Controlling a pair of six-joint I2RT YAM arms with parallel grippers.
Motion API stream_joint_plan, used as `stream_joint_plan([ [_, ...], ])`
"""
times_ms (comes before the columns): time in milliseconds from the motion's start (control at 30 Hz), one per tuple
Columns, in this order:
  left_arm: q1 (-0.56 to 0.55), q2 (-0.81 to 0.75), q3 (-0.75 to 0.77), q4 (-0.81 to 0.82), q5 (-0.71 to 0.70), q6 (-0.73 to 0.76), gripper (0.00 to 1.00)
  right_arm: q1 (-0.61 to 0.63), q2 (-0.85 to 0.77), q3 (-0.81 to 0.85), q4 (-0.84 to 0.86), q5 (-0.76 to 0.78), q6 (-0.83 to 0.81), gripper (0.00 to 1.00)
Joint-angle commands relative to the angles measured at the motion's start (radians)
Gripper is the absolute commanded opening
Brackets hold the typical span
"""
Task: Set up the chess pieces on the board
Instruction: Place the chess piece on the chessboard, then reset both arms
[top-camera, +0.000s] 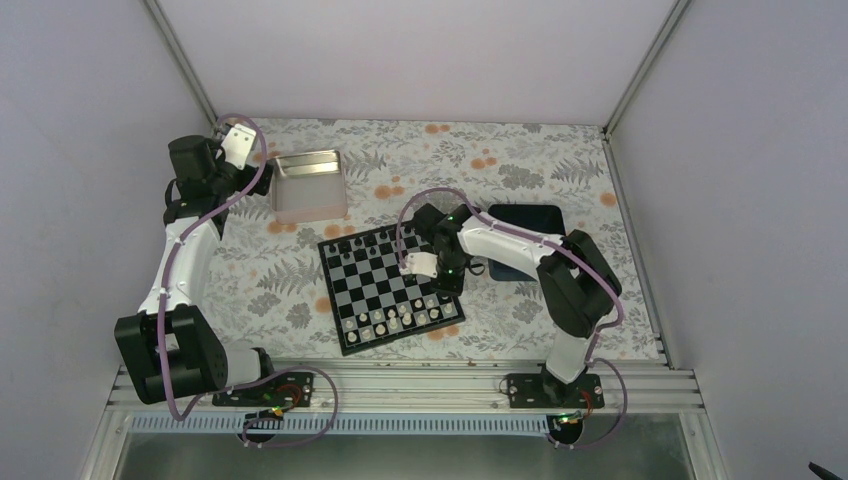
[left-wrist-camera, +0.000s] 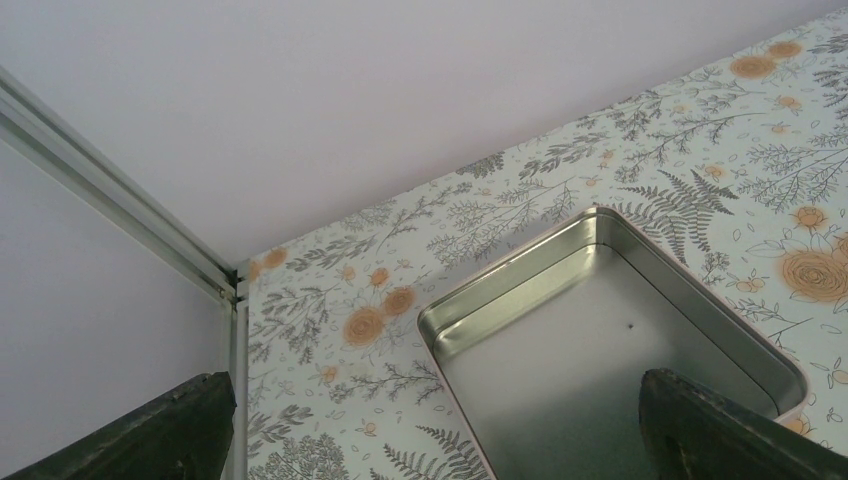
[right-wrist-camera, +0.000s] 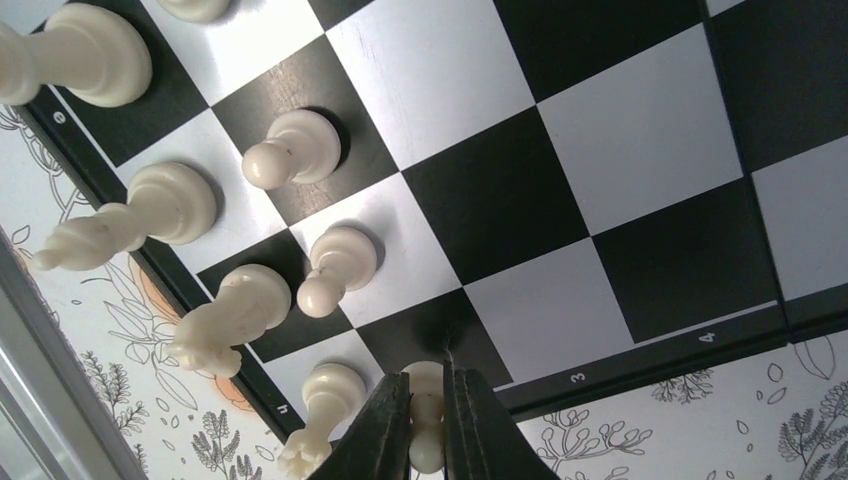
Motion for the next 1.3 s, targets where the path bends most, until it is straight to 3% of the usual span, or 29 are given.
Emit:
stream_joint_plan([
  [0, 0.007, -0.008, 0.003, 0.025, 0.003, -0.005, 1.0, 0.009, 0.014, -0.013, 0.012, -0.029, 0.011, 0.08],
  [300, 0.007, -0.005, 0.001, 0.025, 0.0, -0.004, 1.0, 0.008, 0.028, -0.009, 0.023, -0.016, 0.009, 0.14],
  [533, 0.007, -0.006, 0.002, 0.024, 0.001, -0.001, 1.0, 0.009, -0.011, 0.017, -0.01, 0.002, 0.017, 0.31],
  [733, 0.007, -0.01, 0.004, 0.024, 0.002, -0.004, 1.0, 0.023, -0.059, 0.101, -0.063, 0.002, 0.027, 0.34],
  [933, 0.007, -0.02, 0.004, 0.022, -0.001, -0.005, 1.0, 0.136, -0.06, 0.135, -0.075, -0.006, 0.028, 0.32],
  [1267, 0.007, -0.026, 0.003, 0.024, -0.007, -0.003, 1.0, 0.231, -0.018, 0.172, -0.098, -0.008, 0.024, 0.36],
])
